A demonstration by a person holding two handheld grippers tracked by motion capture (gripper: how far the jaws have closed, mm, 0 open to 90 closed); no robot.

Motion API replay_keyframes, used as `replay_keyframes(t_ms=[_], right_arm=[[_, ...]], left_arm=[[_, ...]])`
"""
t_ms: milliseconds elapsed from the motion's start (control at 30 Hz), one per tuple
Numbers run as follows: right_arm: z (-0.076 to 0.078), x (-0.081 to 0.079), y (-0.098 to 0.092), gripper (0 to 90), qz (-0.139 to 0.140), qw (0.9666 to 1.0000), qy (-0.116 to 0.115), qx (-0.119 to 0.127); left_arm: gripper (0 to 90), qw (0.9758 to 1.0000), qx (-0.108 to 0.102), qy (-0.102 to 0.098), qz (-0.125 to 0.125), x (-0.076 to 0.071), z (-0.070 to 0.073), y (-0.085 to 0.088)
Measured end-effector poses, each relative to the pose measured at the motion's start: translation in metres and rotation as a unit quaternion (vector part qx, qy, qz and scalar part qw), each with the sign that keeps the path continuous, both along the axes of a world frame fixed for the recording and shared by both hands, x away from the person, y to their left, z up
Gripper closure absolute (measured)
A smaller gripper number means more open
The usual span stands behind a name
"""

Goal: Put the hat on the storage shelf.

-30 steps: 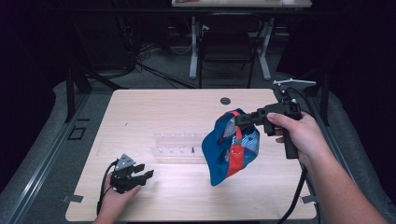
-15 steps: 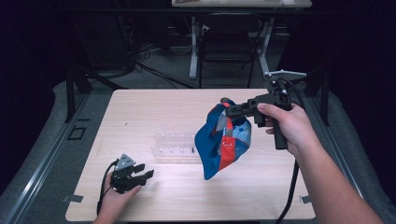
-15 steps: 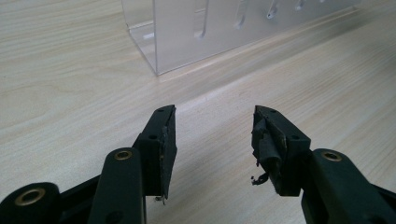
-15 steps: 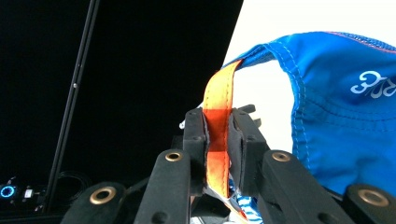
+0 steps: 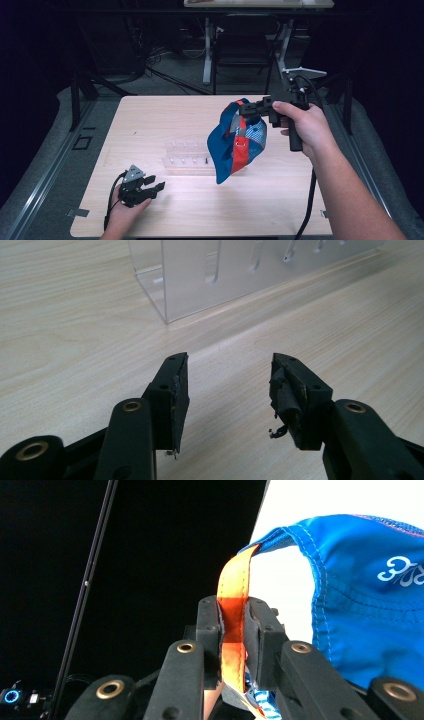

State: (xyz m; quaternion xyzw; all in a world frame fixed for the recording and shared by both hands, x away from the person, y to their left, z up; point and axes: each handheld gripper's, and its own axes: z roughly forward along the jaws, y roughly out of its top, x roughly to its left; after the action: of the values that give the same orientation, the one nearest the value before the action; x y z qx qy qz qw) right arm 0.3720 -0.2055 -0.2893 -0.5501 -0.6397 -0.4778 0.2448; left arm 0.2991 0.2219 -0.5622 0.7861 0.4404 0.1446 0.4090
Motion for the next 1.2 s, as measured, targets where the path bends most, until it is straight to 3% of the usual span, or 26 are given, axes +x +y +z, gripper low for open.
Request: replay_keyframes(t_ms=[433,467,567,700,733,867,1000,1200], right_arm=[[0.002,0.008,0.004,78.3,-0.011,0.9999,-0.002,0.007],[0.002,0.01,0.005,78.3,-0.012,0.9999,-0.002,0.009],[0.004,0.012,0.007,78.3,-0.014,0.9998,-0.005,0.011],[0.006,0.014,0.01,78.3,-0.017,0.9998,-0.007,0.012],[0.006,0.016,0.011,78.3,-0.017,0.9997,-0.009,0.012],[0.007,0.018,0.016,78.3,-0.021,0.9996,-0.01,0.012],[0.005,0.022,0.019,78.3,-0.022,0.9996,-0.01,0.014],[0.003,0.025,0.022,78.3,-0.024,0.9996,-0.007,0.015]], left_arm=[[50.3,1.0,0.002,0.0,-0.006,-0.001,0.003,-0.002],[50.3,0.9999,-0.001,-0.01,-0.003,-0.002,0.003,-0.004],[50.3,0.9999,-0.003,-0.009,-0.008,-0.004,0.005,-0.004],[50.4,0.9995,-0.011,-0.027,-0.011,-0.007,0.011,-0.009],[50.3,0.999,-0.018,-0.038,-0.018,-0.009,0.016,-0.012],[51.1,0.998,-0.029,-0.049,-0.028,-0.011,0.028,-0.019],[51.5,0.9949,-0.026,-0.079,-0.058,-0.014,0.05,-0.038],[51.4,0.991,-0.024,-0.094,-0.092,-0.015,0.066,-0.064]])
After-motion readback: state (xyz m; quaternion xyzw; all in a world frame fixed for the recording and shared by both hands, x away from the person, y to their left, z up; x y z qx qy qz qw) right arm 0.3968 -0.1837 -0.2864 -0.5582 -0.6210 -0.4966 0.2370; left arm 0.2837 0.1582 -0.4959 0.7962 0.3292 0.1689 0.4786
